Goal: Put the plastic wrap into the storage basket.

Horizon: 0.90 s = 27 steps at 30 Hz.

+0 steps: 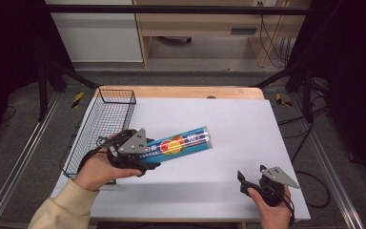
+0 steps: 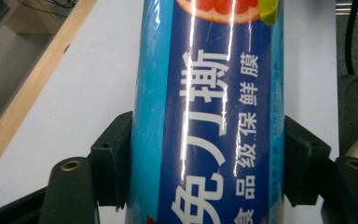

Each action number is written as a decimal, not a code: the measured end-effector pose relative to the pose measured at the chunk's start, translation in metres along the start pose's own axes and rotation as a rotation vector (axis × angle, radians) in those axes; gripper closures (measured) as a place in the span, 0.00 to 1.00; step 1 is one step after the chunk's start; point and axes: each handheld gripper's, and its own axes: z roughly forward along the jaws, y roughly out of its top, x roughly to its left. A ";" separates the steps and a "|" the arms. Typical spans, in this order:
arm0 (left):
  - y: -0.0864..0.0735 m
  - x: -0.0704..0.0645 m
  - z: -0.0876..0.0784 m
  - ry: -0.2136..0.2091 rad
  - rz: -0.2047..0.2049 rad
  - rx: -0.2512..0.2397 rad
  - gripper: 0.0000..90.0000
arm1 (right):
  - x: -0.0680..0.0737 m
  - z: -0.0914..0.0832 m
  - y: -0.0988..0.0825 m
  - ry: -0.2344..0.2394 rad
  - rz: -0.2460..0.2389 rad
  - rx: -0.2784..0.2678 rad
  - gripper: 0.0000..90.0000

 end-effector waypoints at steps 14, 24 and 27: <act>-0.023 0.007 -0.053 0.121 -0.084 -0.008 0.35 | -0.001 -0.001 -0.001 -0.006 0.007 0.001 0.17; -0.030 -0.002 -0.072 0.172 -0.098 -0.001 0.35 | 0.000 -0.002 -0.001 -0.010 -0.002 0.002 0.17; -0.030 -0.001 -0.071 0.178 -0.108 0.003 0.35 | 0.000 -0.002 -0.001 -0.016 -0.002 -0.001 0.17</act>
